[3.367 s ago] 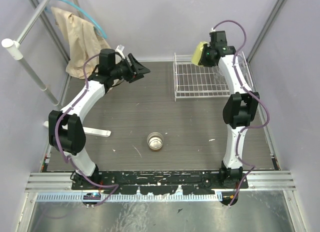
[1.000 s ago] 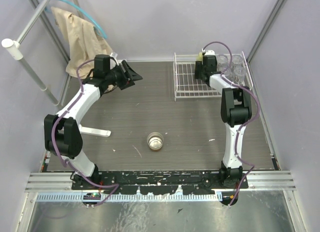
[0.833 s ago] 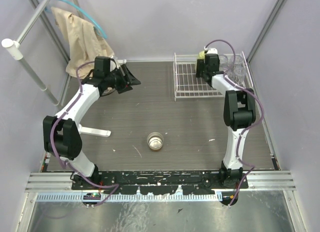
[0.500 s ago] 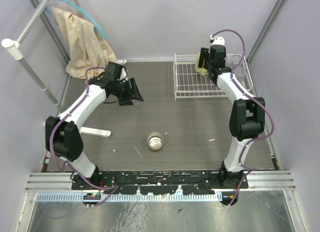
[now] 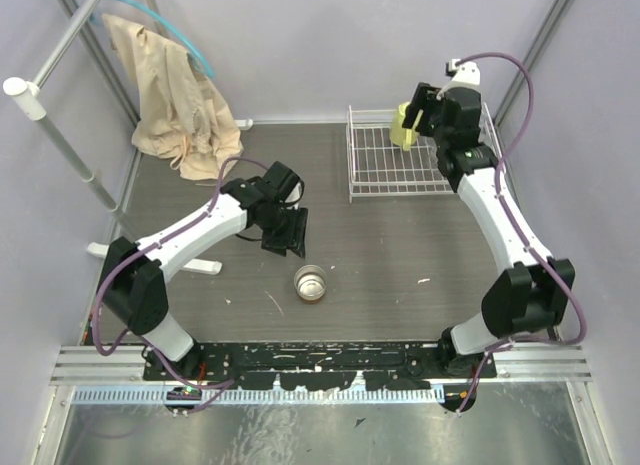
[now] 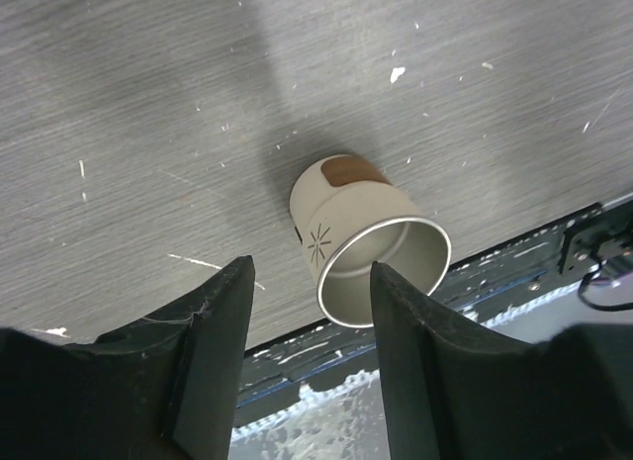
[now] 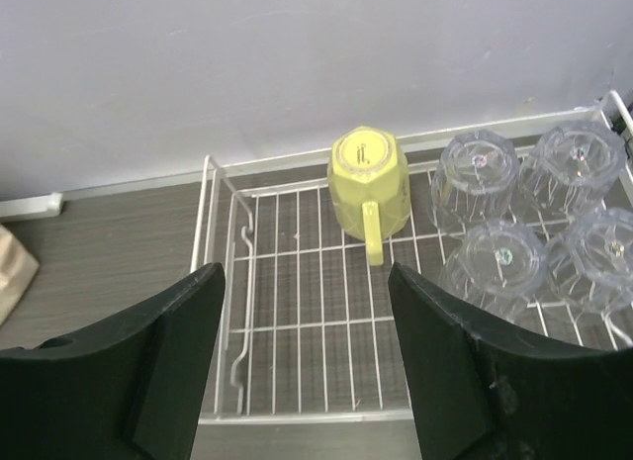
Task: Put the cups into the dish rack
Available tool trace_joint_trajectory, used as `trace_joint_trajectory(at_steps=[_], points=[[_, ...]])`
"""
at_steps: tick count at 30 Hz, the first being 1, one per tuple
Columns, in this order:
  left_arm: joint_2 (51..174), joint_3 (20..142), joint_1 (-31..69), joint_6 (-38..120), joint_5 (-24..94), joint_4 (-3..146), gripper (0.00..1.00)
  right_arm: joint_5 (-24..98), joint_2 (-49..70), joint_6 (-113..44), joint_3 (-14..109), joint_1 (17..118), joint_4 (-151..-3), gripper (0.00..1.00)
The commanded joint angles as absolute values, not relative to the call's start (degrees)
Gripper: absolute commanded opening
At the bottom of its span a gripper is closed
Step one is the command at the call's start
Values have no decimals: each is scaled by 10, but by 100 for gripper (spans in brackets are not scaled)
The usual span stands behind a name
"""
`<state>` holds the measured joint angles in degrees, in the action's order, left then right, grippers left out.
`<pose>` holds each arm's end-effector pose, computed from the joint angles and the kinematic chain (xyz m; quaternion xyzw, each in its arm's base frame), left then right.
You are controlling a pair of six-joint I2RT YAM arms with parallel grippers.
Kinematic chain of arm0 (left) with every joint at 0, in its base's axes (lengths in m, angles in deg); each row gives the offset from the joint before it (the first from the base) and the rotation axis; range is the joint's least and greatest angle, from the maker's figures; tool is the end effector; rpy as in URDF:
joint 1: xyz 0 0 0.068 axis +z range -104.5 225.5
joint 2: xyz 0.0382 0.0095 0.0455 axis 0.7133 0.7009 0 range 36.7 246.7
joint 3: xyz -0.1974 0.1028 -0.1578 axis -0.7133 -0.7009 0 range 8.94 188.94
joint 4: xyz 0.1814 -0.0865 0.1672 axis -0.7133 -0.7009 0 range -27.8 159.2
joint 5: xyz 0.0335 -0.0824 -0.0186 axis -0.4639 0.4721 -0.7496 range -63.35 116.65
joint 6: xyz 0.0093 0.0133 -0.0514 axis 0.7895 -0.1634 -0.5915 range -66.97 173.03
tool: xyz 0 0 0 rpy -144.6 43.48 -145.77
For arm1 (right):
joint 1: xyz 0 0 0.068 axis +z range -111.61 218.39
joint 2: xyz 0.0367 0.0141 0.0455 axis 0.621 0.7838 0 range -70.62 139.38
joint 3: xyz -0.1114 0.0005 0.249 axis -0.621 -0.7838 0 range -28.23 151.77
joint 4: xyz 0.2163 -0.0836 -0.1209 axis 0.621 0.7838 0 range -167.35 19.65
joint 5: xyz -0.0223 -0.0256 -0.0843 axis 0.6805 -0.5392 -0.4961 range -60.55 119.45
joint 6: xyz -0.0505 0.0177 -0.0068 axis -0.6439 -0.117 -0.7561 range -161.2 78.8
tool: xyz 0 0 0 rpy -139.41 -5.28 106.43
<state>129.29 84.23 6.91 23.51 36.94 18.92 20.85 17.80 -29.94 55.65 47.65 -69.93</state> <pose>0.2503 -0.2078 0.2610 0.0946 0.9725 -0.1813 0.1112 0.3646 0.0540 0.3951 0.0607 0.7738 0.0546 0.6281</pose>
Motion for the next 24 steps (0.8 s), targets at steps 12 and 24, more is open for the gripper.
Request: trace_joint_trajectory(at_steps=[12,24], points=[[1272,817,10,290,324,170,52,240,11,-245,432,476,-647,73],[1291,787,-14,283,314,214,45,244,6,-249,430,476,-644,73]])
